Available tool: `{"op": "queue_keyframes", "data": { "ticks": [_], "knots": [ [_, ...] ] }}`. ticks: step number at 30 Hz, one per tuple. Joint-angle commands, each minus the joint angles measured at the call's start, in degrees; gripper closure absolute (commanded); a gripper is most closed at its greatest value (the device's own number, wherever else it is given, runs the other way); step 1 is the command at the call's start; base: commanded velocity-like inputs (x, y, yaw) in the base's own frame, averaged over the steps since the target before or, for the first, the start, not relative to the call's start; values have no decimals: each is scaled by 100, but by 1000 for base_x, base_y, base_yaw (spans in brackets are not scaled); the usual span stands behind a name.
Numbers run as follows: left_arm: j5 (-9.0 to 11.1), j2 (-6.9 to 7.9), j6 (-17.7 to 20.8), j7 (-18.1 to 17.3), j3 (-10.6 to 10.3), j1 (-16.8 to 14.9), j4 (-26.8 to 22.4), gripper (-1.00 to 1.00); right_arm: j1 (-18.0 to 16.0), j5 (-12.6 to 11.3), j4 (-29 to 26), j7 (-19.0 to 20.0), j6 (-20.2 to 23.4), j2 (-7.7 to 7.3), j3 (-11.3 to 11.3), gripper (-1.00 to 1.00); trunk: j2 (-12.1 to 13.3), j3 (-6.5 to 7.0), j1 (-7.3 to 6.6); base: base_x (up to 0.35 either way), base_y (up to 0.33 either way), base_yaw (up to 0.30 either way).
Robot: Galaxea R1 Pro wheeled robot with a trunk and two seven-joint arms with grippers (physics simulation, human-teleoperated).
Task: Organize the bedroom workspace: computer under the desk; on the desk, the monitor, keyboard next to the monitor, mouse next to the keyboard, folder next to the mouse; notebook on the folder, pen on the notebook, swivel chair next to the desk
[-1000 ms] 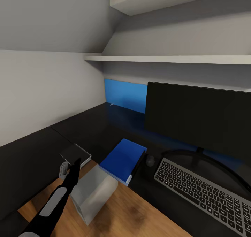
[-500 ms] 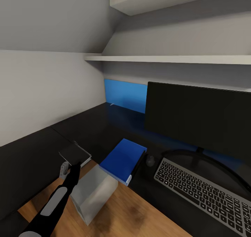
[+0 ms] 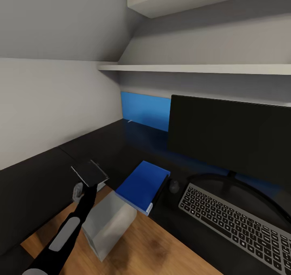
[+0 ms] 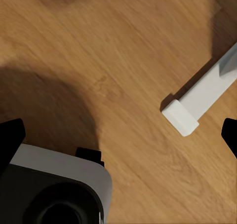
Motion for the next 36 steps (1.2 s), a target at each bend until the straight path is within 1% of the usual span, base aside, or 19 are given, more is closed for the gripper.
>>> {"op": "queue_keyframes", "data": {
  "ticks": [1, 4, 7, 10, 13, 14, 16, 18, 19, 25, 26, 28, 29, 30, 31, 32, 33, 35, 36],
  "knots": [
    [-46, 8, 0, -162, -54, -2, -22, 100, -4, -61, -5, -36, -21, -8, 38, -100, -2, -4, 0, 0, 0, 0],
    [-102, 13, 48, -354, -71, 7, -48, 100, -4, -63, -4, -35, -18, -8, 34, -100, -2, -4, 0, 0, 0, 0],
    [-125, 16, 193, -611, -73, 14, -58, 100, -4, -64, -4, -35, -14, -8, 30, -100, -2, -4, 0, 0, 0, 0],
    [-135, 26, 264, -728, -65, 25, -60, 100, -6, -63, -4, -35, -13, -8, 28, -100, -2, -4, 0, 0, 0, 0],
    [-142, 102, 335, -786, -64, 16, -79, 100, -7, -62, 1, -35, -12, -8, 27, -100, -2, -4, 0, 0, 0, 0],
    [-142, 181, 445, -801, -65, 13, -144, 100, -7, -61, 2, -35, -12, -8, 27, -100, -2, -4, 0, 0, 0, 0],
    [-144, 381, 854, -817, -52, 12, -383, 100, -8, -57, 5, -29, -11, -8, 27, -100, -2, -4, 0, 0, 0, 0],
    [-143, 495, 1054, -821, -33, 15, -507, 100, -9, -57, 8, -25, -11, -8, 27, -100, -2, -4, 0, 0, 0, 0],
    [-141, 584, 1188, -821, -15, 18, -594, 100, -10, -58, 10, -23, -13, -8, 27, -100, -2, -4, 0, 0, 0, 0],
    [-146, 722, 1425, -810, 3, 16, -708, 100, -11, -58, 13, -14, -13, -8, 27, -100, -2, -4, 0, 0, 0, 0],
    [-143, 793, 1535, -811, -2, 8, -730, 100, -11, -58, 13, -12, -9, -8, 27, -100, -2, -4, 0, 0, 0, 0],
    [-143, 891, 1737, -800, -11, -16, -752, 100, -11, -59, 17, -9, -7, -8, 27, -100, -2, -4, 0, 0, 0, 0],
    [-152, 984, 2031, -772, -25, -100, -765, 100, -11, -60, 40, -6, -7, -8, 25, -100, -2, -4, 0, 0, 0, 0],
    [-158, 1028, 2199, -759, -34, -170, -762, 100, -11, -59, 56, -5, -8, -8, 23, -100, -2, -4, 0, 0, 0, 0],
    [-218, 1115, 2528, -739, -46, -332, -736, 100, -11, -55, 92, 2, -6, -8, 25, -100, -2, -4, 0, 0, 0, 0],
    [-291, 1152, 2674, -734, -52, -410, -717, 100, -11, -53, 111, 7, -6, -12, 25, -100, -2, -4, 0, 0, 0, 0],
    [-524, 1206, 2956, -753, -57, -566, -663, 100, -16, -44, 157, 14, -5, -25, 26, -100, -2, -4, 0, 0, 0, 0],
    [-795, 1230, 3207, -790, -60, -735, -604, 100, -22, -35, 194, 18, -7, -41, 26, -100, -2, -4, 0, 0, 0, 0],
    [-1050, 1239, 3469, -867, -65, -915, -541, 100, -25, -29, 218, 21, -12, -53, 31, -100, -2, -4, 0, 0, 0, 0]
  ]
}}
